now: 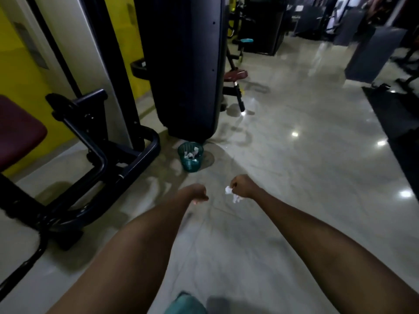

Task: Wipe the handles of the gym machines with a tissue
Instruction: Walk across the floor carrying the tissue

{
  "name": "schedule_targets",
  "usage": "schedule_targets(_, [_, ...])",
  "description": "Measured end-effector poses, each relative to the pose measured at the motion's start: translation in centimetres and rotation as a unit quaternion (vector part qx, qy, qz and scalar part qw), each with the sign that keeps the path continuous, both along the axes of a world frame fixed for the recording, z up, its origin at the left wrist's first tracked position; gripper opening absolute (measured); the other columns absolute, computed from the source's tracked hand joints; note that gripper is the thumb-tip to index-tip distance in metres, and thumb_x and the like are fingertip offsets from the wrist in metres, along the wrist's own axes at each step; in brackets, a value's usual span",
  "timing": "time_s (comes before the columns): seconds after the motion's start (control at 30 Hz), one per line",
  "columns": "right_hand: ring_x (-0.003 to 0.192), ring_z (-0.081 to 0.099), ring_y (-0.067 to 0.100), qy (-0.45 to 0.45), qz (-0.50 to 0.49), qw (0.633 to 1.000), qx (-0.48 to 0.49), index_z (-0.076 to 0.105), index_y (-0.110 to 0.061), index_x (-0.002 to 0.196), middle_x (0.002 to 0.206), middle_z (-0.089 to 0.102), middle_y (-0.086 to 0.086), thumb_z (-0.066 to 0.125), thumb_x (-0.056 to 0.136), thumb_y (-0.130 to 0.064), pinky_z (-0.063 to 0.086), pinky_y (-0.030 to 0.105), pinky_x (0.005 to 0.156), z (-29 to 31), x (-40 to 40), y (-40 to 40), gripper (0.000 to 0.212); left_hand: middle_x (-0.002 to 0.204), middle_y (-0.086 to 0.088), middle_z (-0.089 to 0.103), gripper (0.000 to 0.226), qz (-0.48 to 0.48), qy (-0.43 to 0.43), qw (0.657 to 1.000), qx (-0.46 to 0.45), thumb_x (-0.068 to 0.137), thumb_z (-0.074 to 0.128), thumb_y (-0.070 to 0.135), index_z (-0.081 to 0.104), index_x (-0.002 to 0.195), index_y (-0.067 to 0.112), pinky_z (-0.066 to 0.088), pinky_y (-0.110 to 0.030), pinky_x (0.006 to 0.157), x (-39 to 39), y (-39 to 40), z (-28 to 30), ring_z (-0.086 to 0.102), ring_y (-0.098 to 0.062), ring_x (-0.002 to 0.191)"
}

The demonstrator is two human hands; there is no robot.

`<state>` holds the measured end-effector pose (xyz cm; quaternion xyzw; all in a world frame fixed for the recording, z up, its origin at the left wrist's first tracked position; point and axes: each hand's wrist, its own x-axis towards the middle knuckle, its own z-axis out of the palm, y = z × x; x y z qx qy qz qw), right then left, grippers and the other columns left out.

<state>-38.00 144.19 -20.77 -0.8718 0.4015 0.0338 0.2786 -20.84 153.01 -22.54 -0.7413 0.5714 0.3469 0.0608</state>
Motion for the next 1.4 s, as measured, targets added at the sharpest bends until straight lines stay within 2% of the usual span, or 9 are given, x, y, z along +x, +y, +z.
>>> schedule_targets(0.1, [0.065,0.063,0.024,0.0,0.032,0.999,0.008,0.066,0.001,0.066,0.073,0.067,0.024,0.065,0.085,-0.015,0.048,0.026,0.059,-0.5,2.5,-4.3,0.025,0.055,-0.003,0.061,0.033,0.018,-0.019,0.999,0.034,0.096,0.05,0.015,0.065,0.105,-0.012,0.044,-0.02,0.057,2.4,-4.1,-1.3,0.051,-0.005,0.042])
schedule_targets(0.23, [0.073,0.056,0.027,-0.023,0.06,0.998,0.005,0.067,0.013,0.079,0.075,0.062,0.026,0.06,0.085,-0.005,0.04,0.034,0.067,-2.2,6.5,-10.9,0.02,0.101,-0.021,0.069,0.03,0.053,-0.018,0.998,0.043,0.095,0.049,0.016,0.064,0.104,-0.009,0.046,-0.024,0.06,5.4,-10.5,-3.0,0.049,-0.01,0.051])
schedule_targets(0.43, [0.065,0.054,0.02,0.021,0.103,0.994,0.03,0.067,-0.004,0.072,0.066,0.056,0.011,0.062,0.087,-0.02,0.036,0.02,0.052,-2.1,13.0,-22.6,0.022,0.076,-0.012,0.065,0.032,0.094,0.001,0.995,0.038,0.095,0.046,0.015,0.064,0.109,-0.008,0.043,-0.016,0.055,10.6,-22.7,-4.3,0.051,-0.006,0.048])
schedule_targets(0.6, [0.074,0.064,0.026,0.012,0.077,0.997,0.014,0.069,0.004,0.077,0.08,0.069,0.021,0.061,0.085,-0.016,0.046,0.027,0.067,-1.0,17.9,-34.0,0.024,0.125,-0.022,0.059,0.036,0.151,0.006,0.989,0.012,0.097,0.044,0.011,0.052,0.127,-0.007,0.043,-0.038,0.099,14.5,-33.2,-1.7,0.058,-0.033,0.112])
schedule_targets(0.83, [0.082,0.063,0.032,0.024,0.111,0.993,-0.017,0.072,0.005,0.086,0.085,0.07,0.021,0.058,0.083,-0.004,0.036,0.023,0.062,-2.3,23.8,-45.4,0.017,0.132,-0.019,0.054,0.044,0.115,-0.075,0.991,0.008,0.096,0.05,0.027,0.05,0.131,0.001,0.04,-0.039,0.099,20.7,-42.2,-1.5,0.052,-0.033,0.121])
schedule_targets(1.0, [0.069,0.05,0.02,0.065,0.177,0.982,-0.018,0.065,0.0,0.064,0.061,0.052,0.01,0.053,0.08,-0.001,0.033,0.022,0.053,-4.0,30.3,-53.2,0.02,0.12,-0.018,0.062,0.039,0.183,-0.056,0.981,0.024,0.093,0.053,0.026,0.057,0.121,-0.001,0.049,-0.035,0.088,25.9,-47.3,-2.7,0.061,-0.031,0.108])
schedule_targets(1.2, [0.092,0.065,0.03,0.023,0.182,0.982,0.034,0.068,0.012,0.087,0.093,0.068,0.025,0.056,0.084,-0.002,0.047,0.027,0.073,-5.5,38.4,-61.4,0.018,0.099,-0.019,0.067,0.036,0.262,-0.016,0.964,0.047,0.095,0.048,0.021,0.065,0.108,-0.007,0.049,-0.032,0.073,31.4,-52.4,-2.6,0.062,-0.024,0.082])
schedule_targets(1.3, [0.094,0.064,0.035,0.025,0.207,0.977,0.039,0.064,0.015,0.087,0.095,0.065,0.03,0.058,0.083,-0.004,0.044,0.028,0.064,-6.0,41.9,-63.5,0.02,0.097,-0.021,0.066,0.033,0.302,-0.02,0.953,0.032,0.093,0.045,0.015,0.064,0.104,-0.009,0.05,-0.035,0.078,33.6,-54.4,-2.5,0.064,-0.028,0.088])
schedule_targets(1.4, [0.091,0.067,0.03,0.034,0.237,0.97,0.043,0.069,0.008,0.085,0.09,0.069,0.024,0.06,0.081,-0.007,0.054,0.034,0.075,-6.9,44.6,-65.2,0.018,0.102,-0.02,0.068,0.033,0.307,-0.009,0.951,0.042,0.094,0.045,0.017,0.065,0.103,-0.008,0.049,-0.034,0.077,35.3,-56.1,-3.1,0.062,-0.025,0.082])
